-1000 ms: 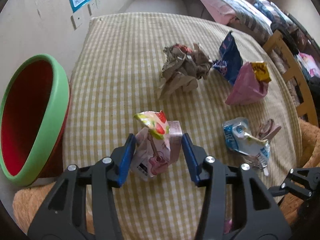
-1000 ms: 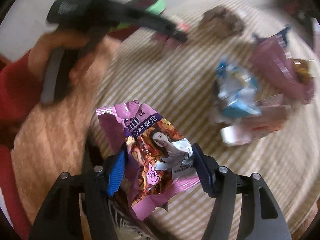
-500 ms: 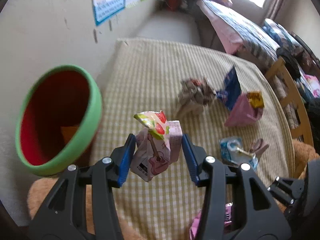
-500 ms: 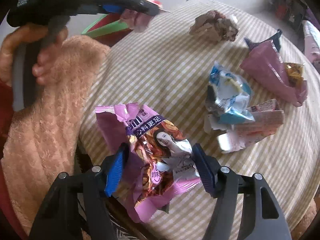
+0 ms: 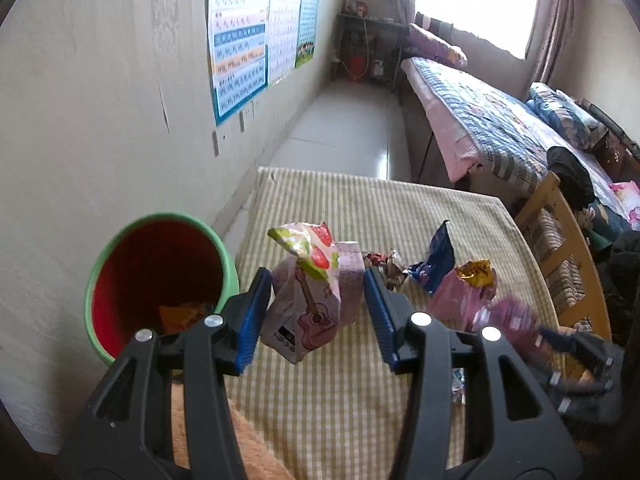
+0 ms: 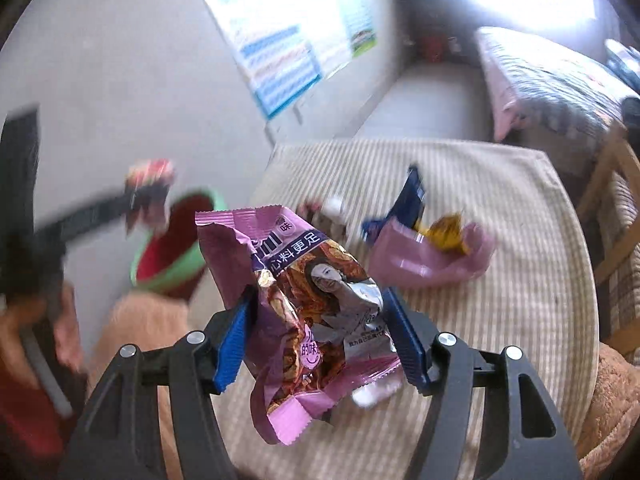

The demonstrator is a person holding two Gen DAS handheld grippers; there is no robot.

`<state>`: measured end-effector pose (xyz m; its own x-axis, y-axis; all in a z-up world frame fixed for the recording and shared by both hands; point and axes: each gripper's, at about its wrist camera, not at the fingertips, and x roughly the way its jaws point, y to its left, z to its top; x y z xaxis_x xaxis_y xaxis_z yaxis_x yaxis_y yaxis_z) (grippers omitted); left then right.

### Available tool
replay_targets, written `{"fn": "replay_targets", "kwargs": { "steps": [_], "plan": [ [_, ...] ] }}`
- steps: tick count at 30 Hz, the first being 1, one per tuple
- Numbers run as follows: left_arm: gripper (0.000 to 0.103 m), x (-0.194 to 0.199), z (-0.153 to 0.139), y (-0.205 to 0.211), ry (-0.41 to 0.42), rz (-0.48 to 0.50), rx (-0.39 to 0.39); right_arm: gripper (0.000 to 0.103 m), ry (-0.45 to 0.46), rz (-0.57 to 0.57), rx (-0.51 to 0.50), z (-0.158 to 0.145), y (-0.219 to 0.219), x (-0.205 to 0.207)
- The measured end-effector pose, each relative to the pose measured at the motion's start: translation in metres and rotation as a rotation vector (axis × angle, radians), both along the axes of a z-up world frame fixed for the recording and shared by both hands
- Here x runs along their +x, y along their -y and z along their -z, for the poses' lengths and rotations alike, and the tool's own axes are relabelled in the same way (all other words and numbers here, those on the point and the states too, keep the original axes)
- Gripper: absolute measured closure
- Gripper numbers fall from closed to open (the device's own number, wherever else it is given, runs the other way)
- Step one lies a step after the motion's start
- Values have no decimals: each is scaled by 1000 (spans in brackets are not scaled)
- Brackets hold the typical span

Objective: Collect trash
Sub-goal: 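Lift the drink carton and pink snack bag and carry both over the red bin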

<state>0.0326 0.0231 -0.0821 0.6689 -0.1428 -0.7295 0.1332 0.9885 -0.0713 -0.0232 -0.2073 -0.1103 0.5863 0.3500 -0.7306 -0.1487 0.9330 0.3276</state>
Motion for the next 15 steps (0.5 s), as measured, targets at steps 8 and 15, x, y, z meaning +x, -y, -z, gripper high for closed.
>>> {"fn": "replay_targets", "kwargs": {
  "steps": [8,15],
  "plan": [
    [57,-4,-13,0,45,-2,6,40,40,134,83,-35,18,17],
    [57,-5,-13,-5,54,-13,2,40,40,132,95,-36,12,17]
  ]
}}
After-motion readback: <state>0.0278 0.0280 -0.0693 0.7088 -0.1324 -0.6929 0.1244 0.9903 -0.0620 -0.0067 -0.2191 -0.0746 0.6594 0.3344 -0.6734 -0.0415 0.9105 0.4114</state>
